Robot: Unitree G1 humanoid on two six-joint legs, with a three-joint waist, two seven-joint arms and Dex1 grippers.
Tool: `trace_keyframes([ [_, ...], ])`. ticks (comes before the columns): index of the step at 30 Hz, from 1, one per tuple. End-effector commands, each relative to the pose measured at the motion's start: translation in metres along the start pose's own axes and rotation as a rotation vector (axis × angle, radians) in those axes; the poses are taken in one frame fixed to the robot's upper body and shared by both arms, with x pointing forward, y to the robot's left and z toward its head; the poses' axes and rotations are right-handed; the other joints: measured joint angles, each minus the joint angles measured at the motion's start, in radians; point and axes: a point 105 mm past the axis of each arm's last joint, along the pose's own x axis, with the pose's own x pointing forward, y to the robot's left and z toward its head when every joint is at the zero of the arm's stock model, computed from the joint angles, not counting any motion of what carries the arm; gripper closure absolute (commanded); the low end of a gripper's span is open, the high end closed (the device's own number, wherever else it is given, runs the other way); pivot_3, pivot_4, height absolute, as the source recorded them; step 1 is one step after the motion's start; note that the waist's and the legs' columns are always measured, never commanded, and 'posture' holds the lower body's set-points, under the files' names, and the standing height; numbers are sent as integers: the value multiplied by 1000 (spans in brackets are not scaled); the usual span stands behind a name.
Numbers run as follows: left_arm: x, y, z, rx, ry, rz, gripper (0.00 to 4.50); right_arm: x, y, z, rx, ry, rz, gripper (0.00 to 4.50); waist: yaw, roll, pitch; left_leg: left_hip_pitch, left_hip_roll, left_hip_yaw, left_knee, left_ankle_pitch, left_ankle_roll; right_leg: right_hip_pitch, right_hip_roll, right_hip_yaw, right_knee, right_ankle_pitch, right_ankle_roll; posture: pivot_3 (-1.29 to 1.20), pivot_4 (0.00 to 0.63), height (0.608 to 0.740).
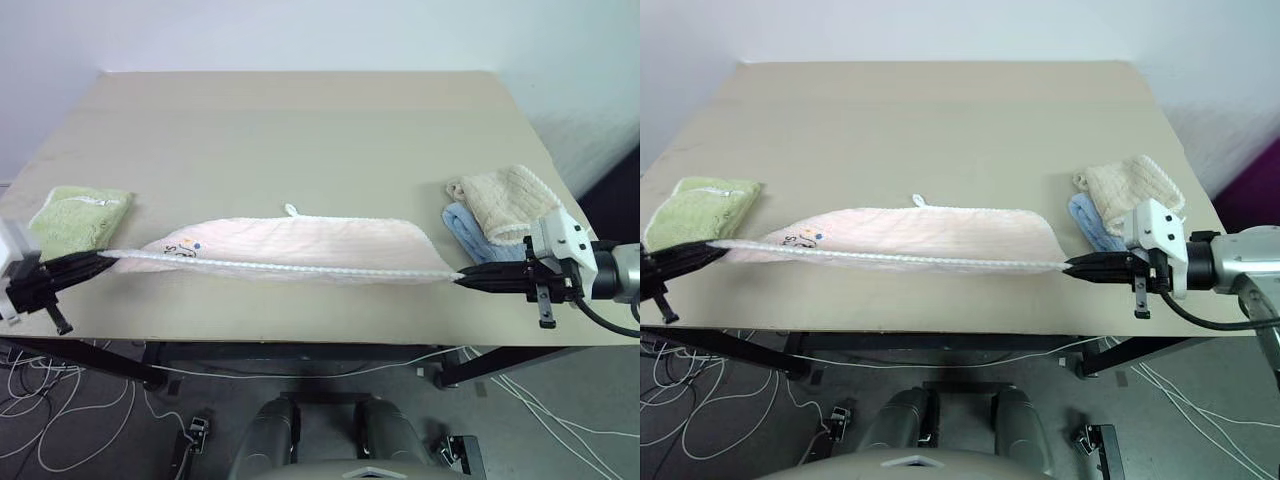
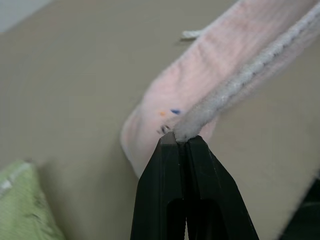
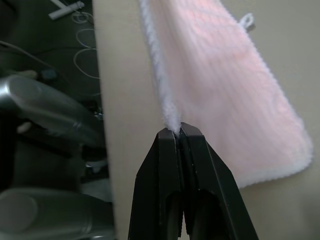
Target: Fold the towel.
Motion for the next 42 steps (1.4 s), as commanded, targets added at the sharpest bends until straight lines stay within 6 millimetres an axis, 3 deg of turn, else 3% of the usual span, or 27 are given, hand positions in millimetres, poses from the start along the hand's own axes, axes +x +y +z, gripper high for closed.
trace_keyframes([
  [1, -4, -10, -1, -38, -8, -10, 4500, -4, 5, 10, -11, -16, 4, 4469, 0, 0, 0, 0, 0, 0, 0, 0, 0, 0, 0, 0, 0, 0, 0, 0, 150, 740],
  [4, -6, -14, -15, -97, 26, 3, 4500, -3, 9, 9, 15, -11, 26, 4469, 2, 0, 0, 0, 0, 0, 0, 0, 0, 0, 0, 0, 0, 0, 0, 0, 150, 740],
  [10, -3, -20, -22, -131, 49, -22, 4500, -1, 10, 3, 15, 27, 47, 4469, 2, 0, 0, 0, 0, 0, 0, 0, 0, 1, 0, 0, -1, 0, 0, 0, 150, 740],
  [17, 23, 29, -21, -67, 33, 155, 4500, 1, -41, -1, -62, 49, -98, 4469, 1, 0, 0, 0, 0, 0, -1, 0, 0, 0, 0, -1, -3, 1, -1, 0, 150, 740],
  [26, 75, 57, -26, -17, 50, 177, 4500, 32, -102, -15, -132, 86, -200, 4469, -3, 0, 0, -1, 0, 1, -1, 0, 0, -3, 1, -1, -1, 1, 0, 0, 150, 740],
  [34, 99, 67, -46, 29, 142, 189, 4500, 50, -128, -28, -159, 120, -233, 4469, -4, 0, 0, -2, -1, 2, 0, 0, 0, -4, 2, -1, 1, 1, 0, 0, 150, 740],
  [42, 110, 78, -52, 37, 149, 252, 4500, 60, -134, -31, -173, 109, -251, 4469, -4, 0, 0, -2, -2, 2, 1, 0, 0, -4, 3, -1, 3, 1, 0, 0, 150, 740],
])
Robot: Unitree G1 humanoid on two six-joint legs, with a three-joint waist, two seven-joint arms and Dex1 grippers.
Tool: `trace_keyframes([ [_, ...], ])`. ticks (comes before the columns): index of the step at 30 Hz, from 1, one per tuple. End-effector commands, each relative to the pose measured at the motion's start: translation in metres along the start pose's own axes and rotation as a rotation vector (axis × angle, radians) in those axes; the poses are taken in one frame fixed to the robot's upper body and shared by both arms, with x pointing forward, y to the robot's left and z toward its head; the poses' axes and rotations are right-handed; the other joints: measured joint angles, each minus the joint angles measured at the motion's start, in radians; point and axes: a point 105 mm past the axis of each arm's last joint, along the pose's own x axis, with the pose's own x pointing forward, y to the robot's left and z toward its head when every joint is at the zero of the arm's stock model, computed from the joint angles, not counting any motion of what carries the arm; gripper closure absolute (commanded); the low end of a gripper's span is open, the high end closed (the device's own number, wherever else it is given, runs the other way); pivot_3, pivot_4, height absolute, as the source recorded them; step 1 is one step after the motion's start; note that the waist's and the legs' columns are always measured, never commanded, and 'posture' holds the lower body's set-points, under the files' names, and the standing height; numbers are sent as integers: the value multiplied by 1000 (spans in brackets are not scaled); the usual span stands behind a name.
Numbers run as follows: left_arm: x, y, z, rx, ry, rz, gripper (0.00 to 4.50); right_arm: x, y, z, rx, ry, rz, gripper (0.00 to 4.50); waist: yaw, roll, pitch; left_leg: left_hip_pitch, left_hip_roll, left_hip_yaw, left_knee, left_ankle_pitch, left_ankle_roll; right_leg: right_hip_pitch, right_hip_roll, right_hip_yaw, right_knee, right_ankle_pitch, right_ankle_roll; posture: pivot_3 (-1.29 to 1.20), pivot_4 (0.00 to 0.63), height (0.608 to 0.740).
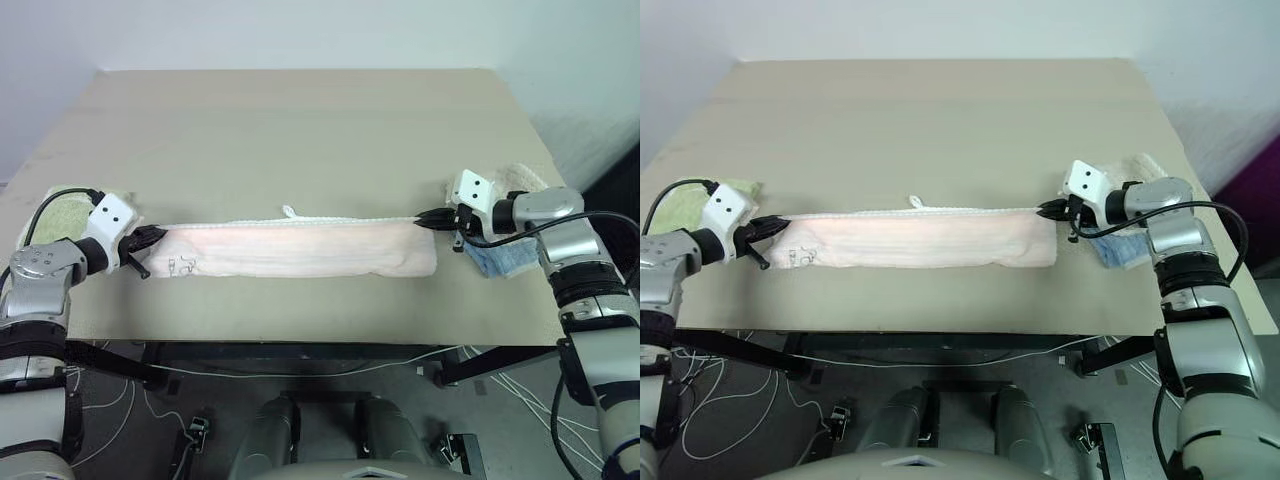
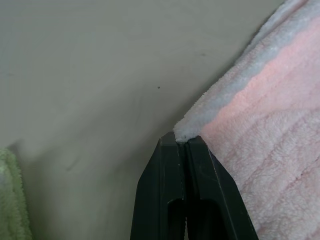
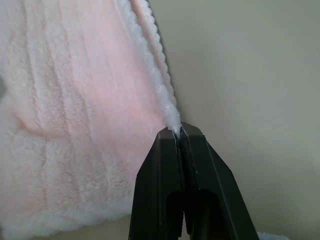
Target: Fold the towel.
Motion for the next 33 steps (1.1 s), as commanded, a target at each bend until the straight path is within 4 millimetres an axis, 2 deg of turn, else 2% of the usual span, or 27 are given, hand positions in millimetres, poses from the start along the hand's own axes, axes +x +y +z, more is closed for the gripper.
trace_keyframes([
  [1, -1, 9, 3, 17, -9, 44, 4500, -5, -9, 7, -25, -14, -28, 4469, 0, 0, 0, 0, 0, 0, 0, 0, 0, 0, 0, 0, 0, 0, 0, 0, 150, 740],
  [2, 0, 9, 3, 8, -11, 41, 4500, -4, -8, 6, -23, -14, -23, 4469, 0, 0, 0, 0, 0, 0, 0, 0, 0, 0, 0, 0, 0, 0, 0, 0, 150, 740],
  [3, 0, 8, 3, 2, -12, 40, 4500, -4, -7, 6, -21, -16, -20, 4270, 0, 0, 0, 0, 0, 0, 0, 0, 0, 0, 0, 0, 1, 0, 0, 0, 150, 740],
  [6, 0, 10, 1, -30, -13, 55, 3788, -4, -8, 7, 4, -26, -29, 3484, -1, 0, 0, 0, 0, 0, 0, 0, 0, 0, 0, 0, 1, 0, 0, 0, 150, 740],
  [11, 0, 12, 4, -59, -41, 62, 2077, -10, -16, 11, 5, -42, -77, 1760, -1, 0, 0, 0, 0, 0, 0, 0, 0, 0, 0, 0, 1, 0, 0, 0, 150, 740],
  [16, -4, 24, 4, -108, -54, 156, 324, -24, -23, 17, -20, -66, -146, 25, 0, 0, 0, 0, 0, 0, 0, 0, 0, 0, 0, 0, 1, 0, 0, 0, 150, 740],
  [17, -7, 23, 8, -151, -94, 142, 34, -28, -25, 20, -27, -82, -175, 0, 0, 0, 0, 0, 0, 0, 0, 0, 0, 0, 0, 0, 1, 0, 0, 0, 150, 740],
  [19, -12, 22, 12, -170, -141, 141, 34, -37, -30, 27, -41, -109, -238, 0, 0, 0, 0, 0, 0, 0, 0, 0, 0, 0, -1, 0, 1, 0, 0, 0, 150, 740],
  [21, -18, 27, 9, -214, -140, 190, 34, -49, -31, 33, -31, -141, -299, 0, 1, 0, 0, 0, 0, -1, 0, 0, 0, -1, -1, 0, 1, 0, 0, 0, 150, 740],
  [24, -28, 35, 11, -261, -178, 271, 34, -68, -24, 43, 72, -224, -367, 0, 3, 0, 0, 0, 0, -1, 0, 0, 0, 0, -1, 0, 1, 0, 0, 0, 150, 740],
  [25, -31, 37, 13, -262, -196, 289, 34, -72, -18, 45, 121, -251, -366, 0, 4, 0, 0, 0, 0, -1, 1, 0, 0, 0, -2, 0, 1, 0, 0, 0, 150, 740],
  [29, -42, 35, 33, -229, -290, 317, 34, -81, 29, 59, 433, -403, -263, 0, 7, -1, 0, -1, 0, -3, 1, 0, 0, 0, -2, 0, 1, 0, 0, 0, 150, 740],
  [33, -37, 4, 52, -163, -340, 154, 34, -73, 71, 64, 788, -512, -145, 0, 5, -1, -1, 0, 1, -3, 0, 0, 0, 2, -3, 1, 0, 0, 0, 0, 150, 740],
])
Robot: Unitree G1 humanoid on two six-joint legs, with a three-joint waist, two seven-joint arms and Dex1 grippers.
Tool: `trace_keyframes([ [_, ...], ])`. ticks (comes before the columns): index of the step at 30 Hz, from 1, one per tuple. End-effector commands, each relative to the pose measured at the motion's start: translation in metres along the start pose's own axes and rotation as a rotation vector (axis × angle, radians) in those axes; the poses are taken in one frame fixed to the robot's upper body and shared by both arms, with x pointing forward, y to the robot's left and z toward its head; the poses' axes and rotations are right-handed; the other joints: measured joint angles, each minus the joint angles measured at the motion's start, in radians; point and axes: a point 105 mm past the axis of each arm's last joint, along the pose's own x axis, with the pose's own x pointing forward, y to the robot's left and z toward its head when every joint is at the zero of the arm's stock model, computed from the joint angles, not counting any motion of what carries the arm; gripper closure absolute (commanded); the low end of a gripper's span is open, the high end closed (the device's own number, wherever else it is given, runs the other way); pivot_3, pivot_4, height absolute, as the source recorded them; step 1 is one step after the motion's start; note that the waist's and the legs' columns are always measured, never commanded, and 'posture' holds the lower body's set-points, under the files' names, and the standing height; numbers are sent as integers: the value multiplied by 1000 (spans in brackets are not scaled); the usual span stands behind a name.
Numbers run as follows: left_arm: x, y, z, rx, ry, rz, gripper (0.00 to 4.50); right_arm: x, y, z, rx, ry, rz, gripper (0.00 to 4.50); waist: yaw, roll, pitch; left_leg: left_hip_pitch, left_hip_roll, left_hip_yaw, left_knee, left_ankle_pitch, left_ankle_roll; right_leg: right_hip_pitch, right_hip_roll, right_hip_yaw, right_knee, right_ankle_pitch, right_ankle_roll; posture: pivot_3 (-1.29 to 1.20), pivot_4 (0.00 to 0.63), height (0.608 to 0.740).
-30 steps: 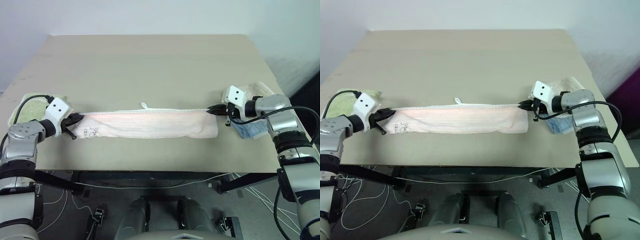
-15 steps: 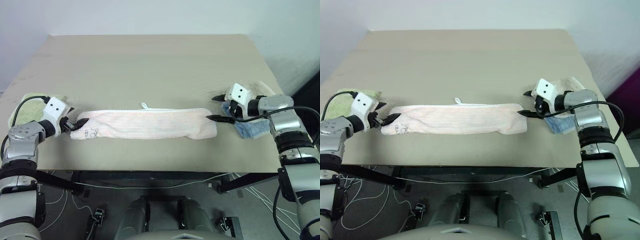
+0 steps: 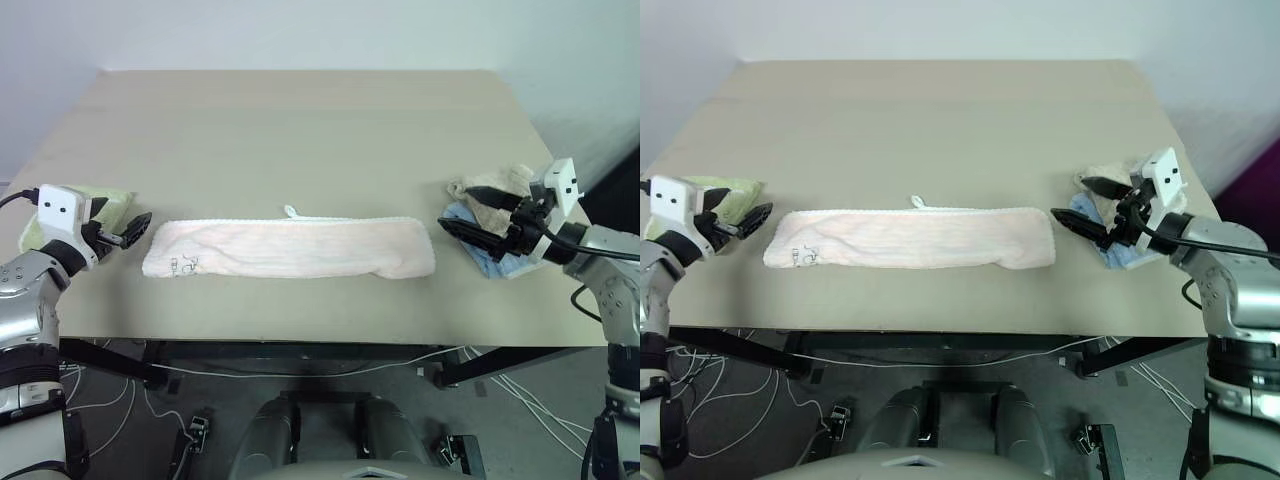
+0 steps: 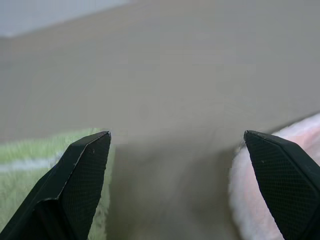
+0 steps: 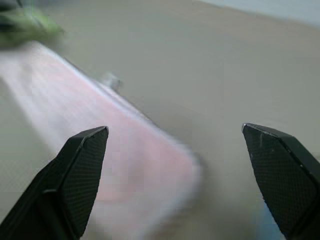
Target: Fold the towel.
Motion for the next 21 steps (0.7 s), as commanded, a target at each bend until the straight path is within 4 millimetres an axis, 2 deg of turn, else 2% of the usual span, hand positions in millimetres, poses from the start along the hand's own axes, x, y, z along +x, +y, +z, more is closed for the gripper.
trace_keyframes([
  [1, 1, -27, 22, 21, -81, -147, 34, -3, 29, -5, 277, -54, 42, 0, 0, -1, 0, 0, 0, 0, 0, 0, 0, 0, 0, 0, 0, 0, 0, 0, 150, 740],
  [4, 1, -44, 25, 28, -85, -238, 34, -6, 32, -21, 464, -54, -11, 0, 0, -1, 0, 1, 0, 1, -1, 0, 0, 0, 0, 0, 0, 0, 0, 0, 150, 740],
  [7, 2, -77, 23, 61, -75, -397, 34, -6, 38, -50, 677, -39, -83, 0, 1, -1, -1, 1, 0, 1, -1, 0, 0, 1, 0, 0, -2, 0, 0, 0, 150, 740],
  [14, 3, -130, 21, 58, -81, -602, 34, -3, 43, -77, 980, -50, -215, 0, -3, -1, -1, 1, 1, 1, -1, 0, 0, 1, 0, 0, -1, 0, 0, 0, 150, 740],
  [16, 3, -140, 17, 76, -71, -633, 34, -1, 42, -83, 1028, -44, -241, 0, -4, -1, -1, 1, 1, 1, -1, 0, 0, 1, 1, 0, -1, 0, 0, 0, 150, 740],
  [21, 5, -148, 16, 56, -83, -649, 34, 6, 35, -98, 1116, -27, -312, 0, -5, -1, -1, 1, 1, 1, -1, 0, 0, 1, 2, 0, -1, 0, 0, 0, 150, 740],
])
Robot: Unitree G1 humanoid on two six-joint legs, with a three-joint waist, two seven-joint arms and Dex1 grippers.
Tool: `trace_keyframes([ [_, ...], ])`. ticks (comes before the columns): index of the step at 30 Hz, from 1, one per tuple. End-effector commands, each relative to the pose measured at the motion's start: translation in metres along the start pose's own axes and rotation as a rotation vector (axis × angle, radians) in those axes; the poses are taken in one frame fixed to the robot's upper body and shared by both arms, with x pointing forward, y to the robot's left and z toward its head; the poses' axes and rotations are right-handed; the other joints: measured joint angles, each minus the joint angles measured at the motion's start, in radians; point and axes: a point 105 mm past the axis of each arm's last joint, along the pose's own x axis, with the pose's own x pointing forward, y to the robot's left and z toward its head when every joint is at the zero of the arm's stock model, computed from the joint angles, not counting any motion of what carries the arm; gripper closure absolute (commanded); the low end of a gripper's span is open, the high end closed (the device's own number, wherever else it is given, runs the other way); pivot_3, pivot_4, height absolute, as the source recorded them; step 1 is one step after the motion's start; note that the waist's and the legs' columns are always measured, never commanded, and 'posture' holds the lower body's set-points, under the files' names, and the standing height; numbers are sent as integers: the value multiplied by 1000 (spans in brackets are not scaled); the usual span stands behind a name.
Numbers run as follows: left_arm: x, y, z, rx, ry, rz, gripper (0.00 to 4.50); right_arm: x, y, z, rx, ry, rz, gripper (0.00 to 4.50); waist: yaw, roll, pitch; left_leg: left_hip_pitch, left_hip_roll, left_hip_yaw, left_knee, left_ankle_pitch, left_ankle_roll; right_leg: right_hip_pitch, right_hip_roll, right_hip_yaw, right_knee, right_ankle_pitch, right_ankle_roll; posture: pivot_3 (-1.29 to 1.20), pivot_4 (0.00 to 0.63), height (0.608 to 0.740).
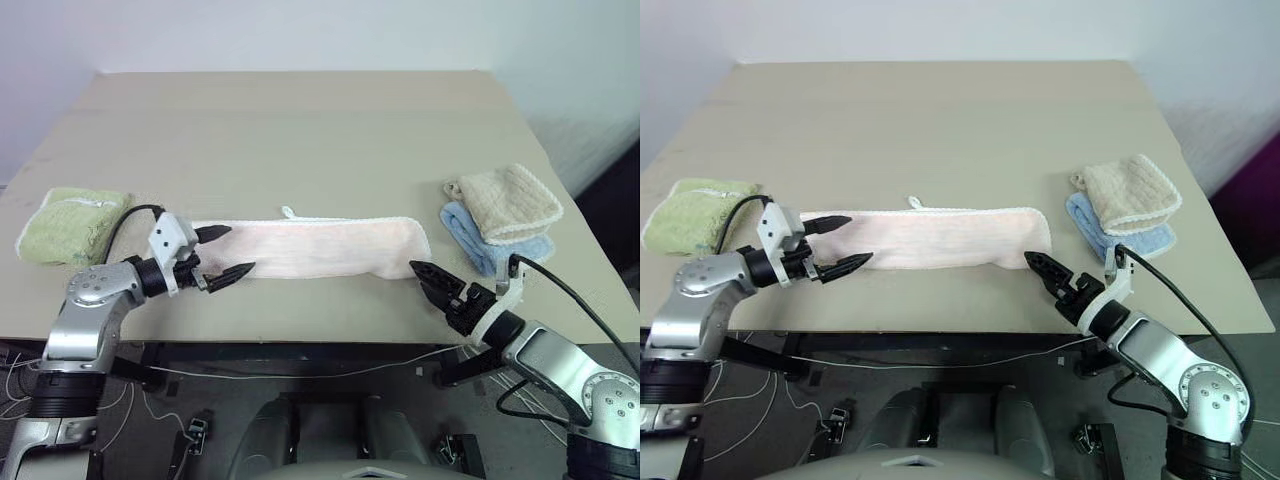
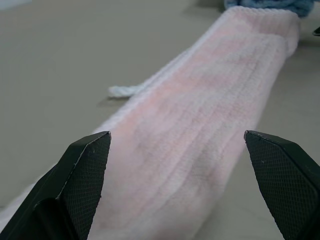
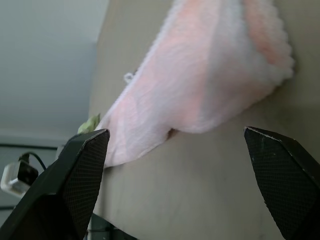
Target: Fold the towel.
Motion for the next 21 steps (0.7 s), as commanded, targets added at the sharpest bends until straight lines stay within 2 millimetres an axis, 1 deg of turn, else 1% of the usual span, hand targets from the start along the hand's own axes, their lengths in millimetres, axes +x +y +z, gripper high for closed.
trace_keyframes([
  [1, 1, -1, 12, 40, -33, -3, 34, 8, -2, 2, 63, -25, -9, 0, 0, 0, 0, 0, 0, 0, 0, 0, 0, 0, 0, 0, 0, 0, 0, 0, 150, 740],
  [9, 0, -3, 14, 36, -44, 1, 34, 28, -16, 10, 103, -78, -61, 0, -4, -1, -1, 2, 1, 0, 0, 0, 0, 2, 1, -1, 0, 0, 0, 0, 150, 740],
  [13, -1, -3, 16, 38, -48, 8, 34, 32, -21, 16, 118, -115, -84, 0, -4, -2, -1, 3, 1, 0, 0, 0, 0, 3, 1, -1, 0, 0, 0, 0, 150, 740],
  [15, -2, -3, 16, 38, -49, 9, 0, 33, -23, 18, 124, -134, -95, 384, -3, -2, -1, 3, 1, 0, 0, 0, 0, 4, 1, -1, 0, 0, 0, 0, 150, 740],
  [17, -2, -3, 16, 36, -49, 11, 0, 32, -25, 20, 129, -149, -104, 894, -1, -2, -1, 3, 1, 0, 0, 0, 0, 4, 1, -1, 0, 0, 0, 0, 150, 740],
  [21, -1, -4, 15, 33, -50, 11, 0, 30, -27, 23, 130, -164, -109, 2282, -1, -2, -1, 3, 1, 0, 1, 0, 0, 4, 1, -1, 0, 0, 0, 0, 150, 740],
])
